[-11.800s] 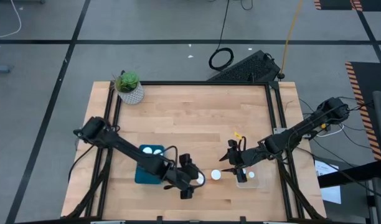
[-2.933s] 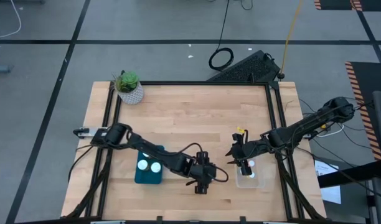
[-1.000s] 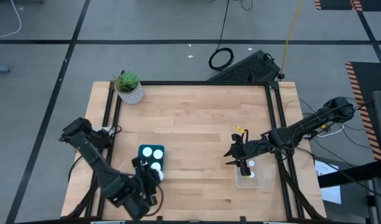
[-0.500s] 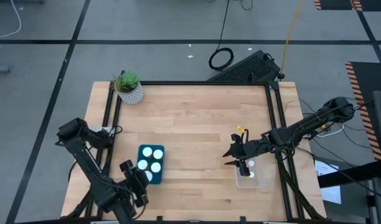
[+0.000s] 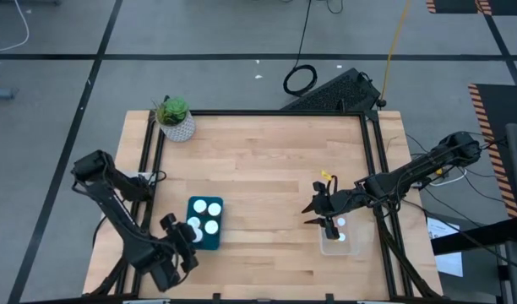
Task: Pick and place medicine bottles into bin by pill shape (circle, oval)
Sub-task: Put the orange bottled capsule into the blue bin, then return to Home Position
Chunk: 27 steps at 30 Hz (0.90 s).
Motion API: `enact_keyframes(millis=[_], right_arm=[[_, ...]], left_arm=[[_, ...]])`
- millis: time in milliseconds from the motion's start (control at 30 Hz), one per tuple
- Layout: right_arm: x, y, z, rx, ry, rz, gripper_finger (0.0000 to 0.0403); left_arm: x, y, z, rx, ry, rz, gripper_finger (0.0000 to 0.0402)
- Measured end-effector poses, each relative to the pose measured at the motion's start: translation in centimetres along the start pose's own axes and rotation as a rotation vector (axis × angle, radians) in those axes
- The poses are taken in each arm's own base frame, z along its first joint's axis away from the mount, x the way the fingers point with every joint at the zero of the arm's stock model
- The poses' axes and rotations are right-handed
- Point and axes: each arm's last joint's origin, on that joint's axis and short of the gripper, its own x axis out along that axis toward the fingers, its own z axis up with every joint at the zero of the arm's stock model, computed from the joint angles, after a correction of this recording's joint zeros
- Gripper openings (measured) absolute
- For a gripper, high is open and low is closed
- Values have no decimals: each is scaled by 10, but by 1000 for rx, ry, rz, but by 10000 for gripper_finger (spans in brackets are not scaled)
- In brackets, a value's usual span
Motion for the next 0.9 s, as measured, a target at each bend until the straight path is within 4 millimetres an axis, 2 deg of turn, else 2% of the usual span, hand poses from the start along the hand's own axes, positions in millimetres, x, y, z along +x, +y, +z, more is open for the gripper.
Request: enact_keyframes(millis=[267, 467, 767, 900], right_arm=[[0, 0, 0, -19, 0, 0, 153], [0, 2, -1, -33, 7, 30, 153], [-1, 8, -4, -52, 29, 51, 153], [-1, 10, -5, -57, 31, 58, 153]], left_arm=[[16, 0, -9, -32, 53, -43, 212], [21, 3, -7, -37, 64, -22, 218], [23, 3, -5, -50, 105, -21, 293], [22, 3, -5, -40, 111, -22, 310]])
